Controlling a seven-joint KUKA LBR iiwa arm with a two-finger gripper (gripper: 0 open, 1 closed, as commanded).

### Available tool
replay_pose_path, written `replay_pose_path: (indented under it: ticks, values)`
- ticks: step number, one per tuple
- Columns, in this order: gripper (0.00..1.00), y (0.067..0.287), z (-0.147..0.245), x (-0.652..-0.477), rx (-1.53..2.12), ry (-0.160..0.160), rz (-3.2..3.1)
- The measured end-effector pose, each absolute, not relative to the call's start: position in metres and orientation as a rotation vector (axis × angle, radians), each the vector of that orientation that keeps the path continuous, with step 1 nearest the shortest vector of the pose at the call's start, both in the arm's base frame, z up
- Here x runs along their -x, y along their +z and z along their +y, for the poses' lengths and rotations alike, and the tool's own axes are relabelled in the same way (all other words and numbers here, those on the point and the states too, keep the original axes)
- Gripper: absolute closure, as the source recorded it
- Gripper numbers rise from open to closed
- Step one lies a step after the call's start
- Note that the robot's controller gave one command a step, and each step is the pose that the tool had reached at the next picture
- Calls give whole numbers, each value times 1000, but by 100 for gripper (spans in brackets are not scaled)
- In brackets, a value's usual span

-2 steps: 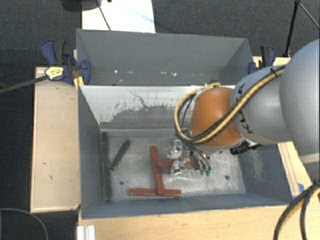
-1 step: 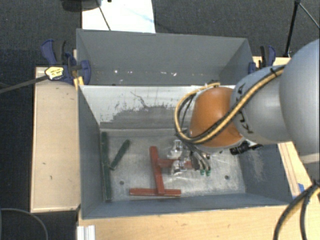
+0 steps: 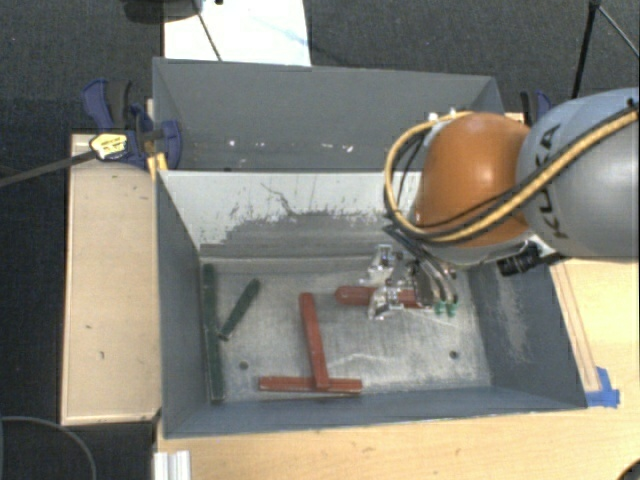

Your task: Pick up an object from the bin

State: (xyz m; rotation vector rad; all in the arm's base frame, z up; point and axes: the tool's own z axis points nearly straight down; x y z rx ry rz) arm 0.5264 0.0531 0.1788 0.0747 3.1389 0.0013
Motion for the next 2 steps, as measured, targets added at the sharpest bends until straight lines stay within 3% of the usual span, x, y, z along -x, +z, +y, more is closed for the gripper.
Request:
replay_pose_path:
  ticks: [1,2]
  values:
    - [100,179,53,-526,-76,1,3139]
    - [100,257,48,-526,-52,1,3139]
